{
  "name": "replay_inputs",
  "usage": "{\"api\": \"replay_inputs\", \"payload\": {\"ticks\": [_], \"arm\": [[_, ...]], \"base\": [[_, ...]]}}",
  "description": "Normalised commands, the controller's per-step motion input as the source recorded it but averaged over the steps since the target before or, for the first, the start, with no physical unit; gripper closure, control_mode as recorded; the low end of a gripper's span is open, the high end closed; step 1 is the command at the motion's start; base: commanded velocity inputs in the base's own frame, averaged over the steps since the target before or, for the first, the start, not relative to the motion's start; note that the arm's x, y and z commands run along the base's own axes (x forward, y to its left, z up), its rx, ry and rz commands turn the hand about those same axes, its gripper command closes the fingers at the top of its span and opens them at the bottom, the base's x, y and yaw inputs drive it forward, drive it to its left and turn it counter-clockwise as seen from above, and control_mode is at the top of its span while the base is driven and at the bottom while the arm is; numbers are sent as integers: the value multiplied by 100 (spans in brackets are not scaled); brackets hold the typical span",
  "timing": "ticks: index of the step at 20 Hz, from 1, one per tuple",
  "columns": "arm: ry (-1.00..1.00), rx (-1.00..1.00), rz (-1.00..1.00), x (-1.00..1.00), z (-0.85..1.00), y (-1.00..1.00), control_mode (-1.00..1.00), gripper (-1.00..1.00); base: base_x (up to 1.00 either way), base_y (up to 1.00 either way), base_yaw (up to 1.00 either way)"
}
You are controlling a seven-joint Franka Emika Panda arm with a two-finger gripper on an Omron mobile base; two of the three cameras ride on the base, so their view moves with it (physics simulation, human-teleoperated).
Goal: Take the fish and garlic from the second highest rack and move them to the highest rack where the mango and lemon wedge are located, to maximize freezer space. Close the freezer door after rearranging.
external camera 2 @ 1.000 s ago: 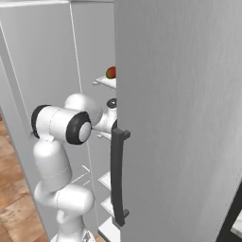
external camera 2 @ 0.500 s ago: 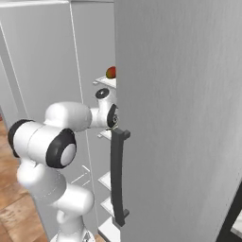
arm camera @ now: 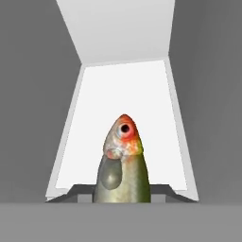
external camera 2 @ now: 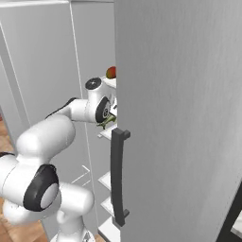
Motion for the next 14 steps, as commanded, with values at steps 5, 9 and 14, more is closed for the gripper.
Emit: {"api": "replay_inputs", "payload": {"ticks": [5, 9, 14], "arm": [[0, 5, 0, -67, 93, 1, -100, 100], [-4, 0, -1, -54, 100, 1, -100, 100], [-10, 0, -5, -41, 100, 0, -100, 100]], "base": [[0, 0, 0], [0, 0, 0], [0, 0, 0]]}}
